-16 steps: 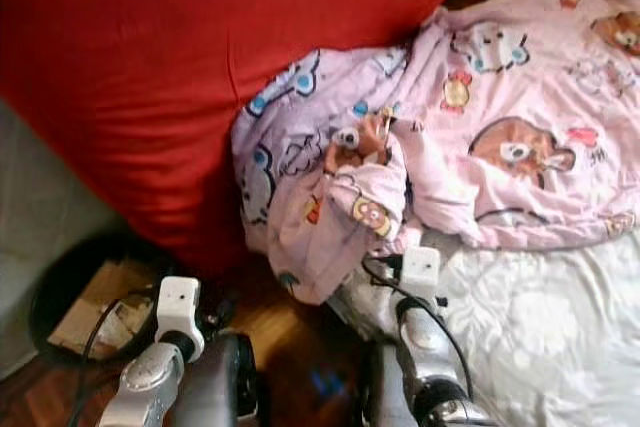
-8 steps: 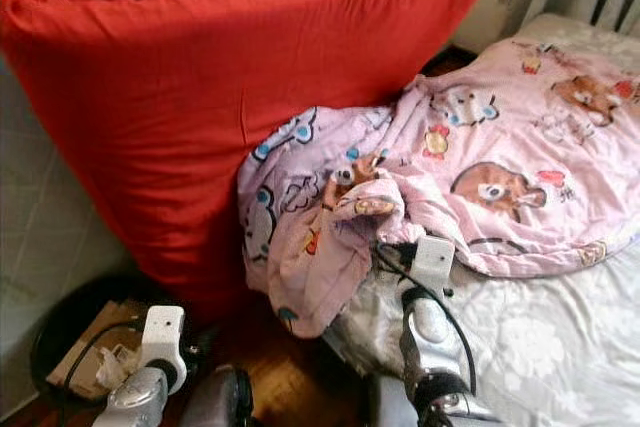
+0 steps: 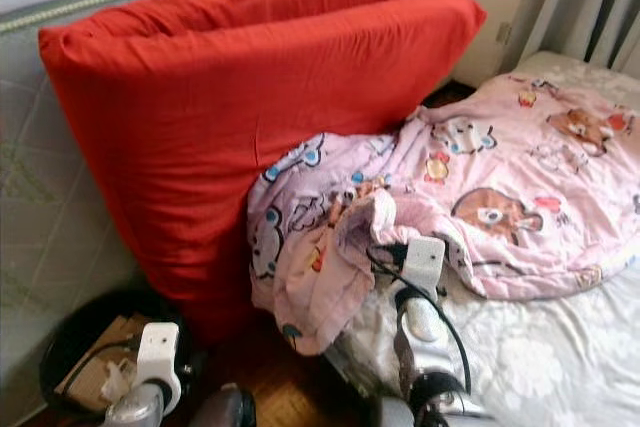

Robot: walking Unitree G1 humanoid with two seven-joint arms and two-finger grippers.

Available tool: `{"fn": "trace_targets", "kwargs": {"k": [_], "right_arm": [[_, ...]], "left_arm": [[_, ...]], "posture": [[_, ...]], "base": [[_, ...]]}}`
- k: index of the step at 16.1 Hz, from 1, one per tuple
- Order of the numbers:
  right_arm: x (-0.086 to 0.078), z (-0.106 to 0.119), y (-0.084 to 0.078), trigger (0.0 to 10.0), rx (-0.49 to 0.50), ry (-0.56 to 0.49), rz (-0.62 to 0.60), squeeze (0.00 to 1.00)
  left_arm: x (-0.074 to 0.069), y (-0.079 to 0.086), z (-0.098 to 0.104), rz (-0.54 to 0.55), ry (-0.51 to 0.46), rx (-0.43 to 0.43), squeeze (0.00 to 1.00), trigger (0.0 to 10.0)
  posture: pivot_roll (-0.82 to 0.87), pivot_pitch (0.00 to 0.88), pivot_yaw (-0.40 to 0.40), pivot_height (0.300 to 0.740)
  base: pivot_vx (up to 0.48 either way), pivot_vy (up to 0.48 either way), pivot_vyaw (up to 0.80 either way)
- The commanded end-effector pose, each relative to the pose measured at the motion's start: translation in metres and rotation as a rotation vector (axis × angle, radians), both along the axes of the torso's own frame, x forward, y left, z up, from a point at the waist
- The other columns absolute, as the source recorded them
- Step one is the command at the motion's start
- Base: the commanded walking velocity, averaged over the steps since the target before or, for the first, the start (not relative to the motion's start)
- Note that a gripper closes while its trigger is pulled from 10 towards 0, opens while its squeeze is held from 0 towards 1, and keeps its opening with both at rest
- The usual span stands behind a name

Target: Clean up the room

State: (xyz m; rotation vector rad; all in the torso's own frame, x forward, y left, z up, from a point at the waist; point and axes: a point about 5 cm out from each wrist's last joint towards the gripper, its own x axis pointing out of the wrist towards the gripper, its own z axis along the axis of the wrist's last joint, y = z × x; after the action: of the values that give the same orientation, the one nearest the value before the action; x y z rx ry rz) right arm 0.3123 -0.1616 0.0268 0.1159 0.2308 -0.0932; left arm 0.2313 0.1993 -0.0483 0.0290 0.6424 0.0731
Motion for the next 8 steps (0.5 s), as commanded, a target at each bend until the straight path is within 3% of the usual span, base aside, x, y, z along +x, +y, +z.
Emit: {"fn": "trace_targets", "kwargs": {"k": [1,3,8], "right_arm": [[0.0013,0.0017,0.0013,10.0,-0.002,-0.009,0.002,0.00],[0.0016,0.0019,0.0030,10.0,-0.002,-0.009,0.008,0.00],[0.0012,0.0007,0.0050,10.0,-0.016,0.001,0.019,0.00]], "left_arm": [[-0.0051,0.0020,-0.0032,0.009,0.014,0.009,0.00,10.0],[-0.0094,0.0042,-0.0058,0.020,0.027,0.017,0.00,10.0],[-0.0131,0.0024,-0.0087,0.010,0.044,0.021,0.00,10.0]], "posture": [[0.00,0.001,0.034,0.716],[0.00,0.000,0.032,0.740],[0.00,0.002,0.032,0.740]], "base": [[0.000,0.000,0.00],[0.000,0.000,0.00],[0.000,0.000,0.00]]}}
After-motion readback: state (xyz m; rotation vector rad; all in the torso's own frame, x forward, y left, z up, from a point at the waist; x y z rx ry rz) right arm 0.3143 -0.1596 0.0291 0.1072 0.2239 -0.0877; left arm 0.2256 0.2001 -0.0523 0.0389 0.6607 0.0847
